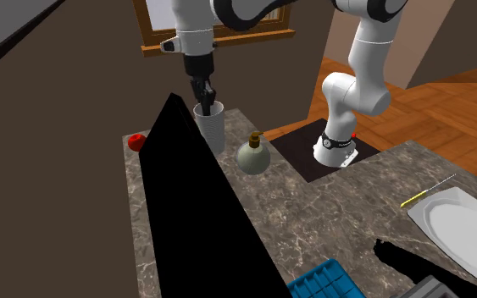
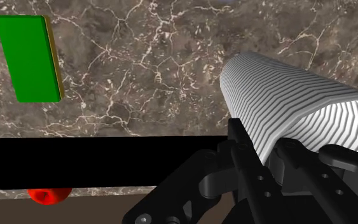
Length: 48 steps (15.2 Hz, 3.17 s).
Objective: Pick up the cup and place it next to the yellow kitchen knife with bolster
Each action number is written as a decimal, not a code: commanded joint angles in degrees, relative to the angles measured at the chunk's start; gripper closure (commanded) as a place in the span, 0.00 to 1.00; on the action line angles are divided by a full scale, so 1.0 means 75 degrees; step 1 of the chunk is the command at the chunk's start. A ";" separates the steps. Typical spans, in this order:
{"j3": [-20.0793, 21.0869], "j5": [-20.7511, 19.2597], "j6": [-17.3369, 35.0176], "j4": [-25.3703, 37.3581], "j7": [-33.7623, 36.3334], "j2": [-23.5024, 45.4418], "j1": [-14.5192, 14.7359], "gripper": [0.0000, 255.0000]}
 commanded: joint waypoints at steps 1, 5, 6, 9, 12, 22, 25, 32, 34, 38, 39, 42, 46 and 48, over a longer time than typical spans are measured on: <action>-0.0003 -0.0009 -0.0212 0.0195 0.0017 -0.0018 -0.0003 1.00; -0.0009 -0.0010 -0.0627 0.0632 0.0046 0.0005 -0.0011 1.00; -0.0011 -0.0008 -0.0733 0.0747 0.0052 0.0015 -0.0013 1.00; -0.0018 0.0000 -0.1052 0.1108 0.0070 0.0058 -0.0022 1.00; -0.0025 0.0014 -0.1341 0.1448 0.0082 0.0112 -0.0033 1.00; 0.0782 -0.0534 -0.0912 -0.1647 0.1472 -0.2734 0.0476 1.00; 0.1086 -0.0545 -0.0937 -0.2344 0.1888 -0.3485 0.0565 1.00; 0.1858 -0.0310 -0.1189 -0.3648 0.2858 -0.5101 0.0798 1.00; 0.2095 -0.0182 -0.1301 -0.3941 0.3140 -0.5528 0.0881 1.00; 0.2592 0.0145 -0.1562 -0.4422 0.3723 -0.6324 0.1080 1.00; 0.2722 0.0241 -0.1632 -0.4521 0.3873 -0.6510 0.1135 1.00; 0.3125 0.0559 -0.1853 -0.4763 0.4336 -0.7031 0.1314 1.00; 0.3693 0.1044 -0.2148 -0.4961 0.4987 -0.7627 0.1577 1.00; 0.3990 0.1308 -0.2289 -0.5008 0.5326 -0.7877 0.1714 1.00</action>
